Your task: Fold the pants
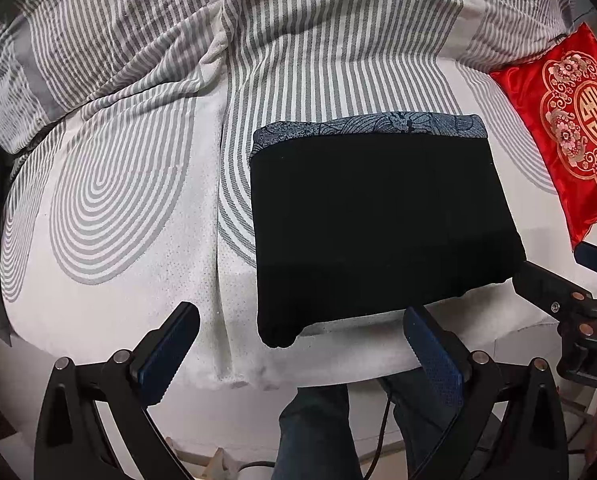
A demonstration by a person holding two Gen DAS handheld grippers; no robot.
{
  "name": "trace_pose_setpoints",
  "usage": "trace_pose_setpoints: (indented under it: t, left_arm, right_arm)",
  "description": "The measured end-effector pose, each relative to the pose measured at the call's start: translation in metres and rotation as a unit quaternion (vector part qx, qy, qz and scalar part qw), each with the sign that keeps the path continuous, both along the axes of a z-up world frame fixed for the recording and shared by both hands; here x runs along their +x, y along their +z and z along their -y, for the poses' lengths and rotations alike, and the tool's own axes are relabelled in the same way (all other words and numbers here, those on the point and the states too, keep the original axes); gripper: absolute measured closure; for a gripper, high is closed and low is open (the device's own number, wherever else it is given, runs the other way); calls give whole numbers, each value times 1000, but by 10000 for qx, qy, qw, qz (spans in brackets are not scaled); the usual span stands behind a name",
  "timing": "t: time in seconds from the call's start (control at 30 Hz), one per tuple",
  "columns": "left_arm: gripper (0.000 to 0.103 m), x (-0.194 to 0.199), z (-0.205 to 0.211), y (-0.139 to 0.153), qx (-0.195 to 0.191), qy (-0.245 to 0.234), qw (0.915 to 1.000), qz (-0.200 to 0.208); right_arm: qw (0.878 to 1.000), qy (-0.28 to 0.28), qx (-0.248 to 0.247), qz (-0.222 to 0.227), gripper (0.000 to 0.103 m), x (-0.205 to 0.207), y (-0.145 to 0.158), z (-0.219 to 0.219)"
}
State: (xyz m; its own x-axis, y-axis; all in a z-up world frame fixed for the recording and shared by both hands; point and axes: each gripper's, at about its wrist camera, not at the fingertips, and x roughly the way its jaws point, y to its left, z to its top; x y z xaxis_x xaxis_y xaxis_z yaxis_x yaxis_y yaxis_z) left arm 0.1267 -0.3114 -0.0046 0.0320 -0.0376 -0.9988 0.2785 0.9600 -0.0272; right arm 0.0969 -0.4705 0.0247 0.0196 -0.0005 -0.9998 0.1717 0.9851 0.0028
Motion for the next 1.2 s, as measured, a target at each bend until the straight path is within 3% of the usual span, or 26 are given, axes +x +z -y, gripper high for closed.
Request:
trace_pose_setpoints:
  t: [1.2]
  left_arm:
    - [1,-3,-7,3,-12,-4,9999,125]
  right_arm:
    - [9999,3,-63,91,1,-5,4,-12]
